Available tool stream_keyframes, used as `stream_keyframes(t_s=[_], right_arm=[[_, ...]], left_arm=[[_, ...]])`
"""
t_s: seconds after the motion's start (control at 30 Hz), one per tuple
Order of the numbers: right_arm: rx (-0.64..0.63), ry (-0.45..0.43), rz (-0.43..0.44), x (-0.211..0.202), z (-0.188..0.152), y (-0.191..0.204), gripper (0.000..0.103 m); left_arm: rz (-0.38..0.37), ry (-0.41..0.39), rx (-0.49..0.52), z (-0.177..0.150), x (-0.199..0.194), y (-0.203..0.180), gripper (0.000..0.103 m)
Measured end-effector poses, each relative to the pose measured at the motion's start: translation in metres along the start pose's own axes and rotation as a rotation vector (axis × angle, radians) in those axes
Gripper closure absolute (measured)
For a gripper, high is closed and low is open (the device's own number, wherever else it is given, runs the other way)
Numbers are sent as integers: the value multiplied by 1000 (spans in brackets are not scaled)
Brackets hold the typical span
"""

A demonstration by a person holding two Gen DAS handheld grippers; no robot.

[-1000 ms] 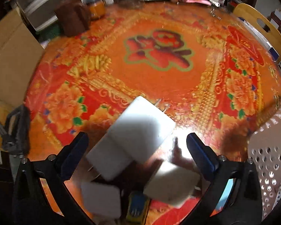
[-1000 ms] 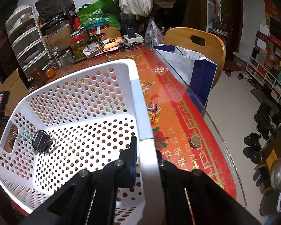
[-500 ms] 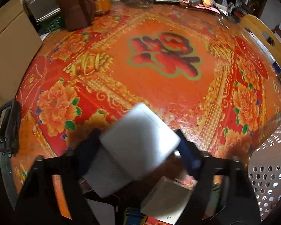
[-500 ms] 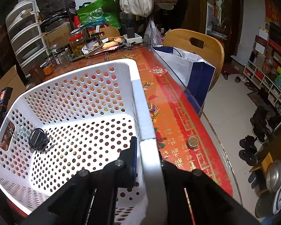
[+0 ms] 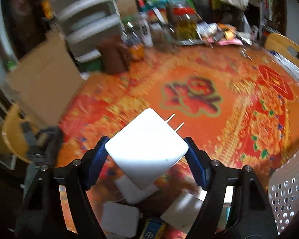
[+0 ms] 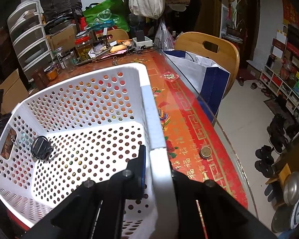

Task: Organize rigid objects
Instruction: 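Grasp a white square charger with the left tool, then carry the white charger into the basket and open the left tool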

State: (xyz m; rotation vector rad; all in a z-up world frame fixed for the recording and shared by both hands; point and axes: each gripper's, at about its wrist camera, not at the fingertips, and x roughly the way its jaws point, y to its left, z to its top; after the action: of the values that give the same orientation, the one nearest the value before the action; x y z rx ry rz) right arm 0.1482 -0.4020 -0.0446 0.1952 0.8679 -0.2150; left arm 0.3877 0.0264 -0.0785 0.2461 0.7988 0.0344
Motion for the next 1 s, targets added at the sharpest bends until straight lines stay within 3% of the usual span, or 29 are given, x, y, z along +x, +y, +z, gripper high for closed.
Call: stream_keyframes(t_s=[0.13, 0.63, 0.8, 1.0], right_arm=[[-11, 3, -1, 0, 0, 0, 98], [-33, -14, 21, 1, 1, -1, 98], [-33, -20, 34, 3, 1, -2, 98], [-34, -23, 52, 5, 2, -3, 98]], left_arm=[[75, -82, 27, 3, -33, -5, 30], [60, -253, 156, 9, -191, -72, 30], [19, -239, 209, 6, -218, -110, 30], [1, -201, 282, 1, -220, -154, 30]])
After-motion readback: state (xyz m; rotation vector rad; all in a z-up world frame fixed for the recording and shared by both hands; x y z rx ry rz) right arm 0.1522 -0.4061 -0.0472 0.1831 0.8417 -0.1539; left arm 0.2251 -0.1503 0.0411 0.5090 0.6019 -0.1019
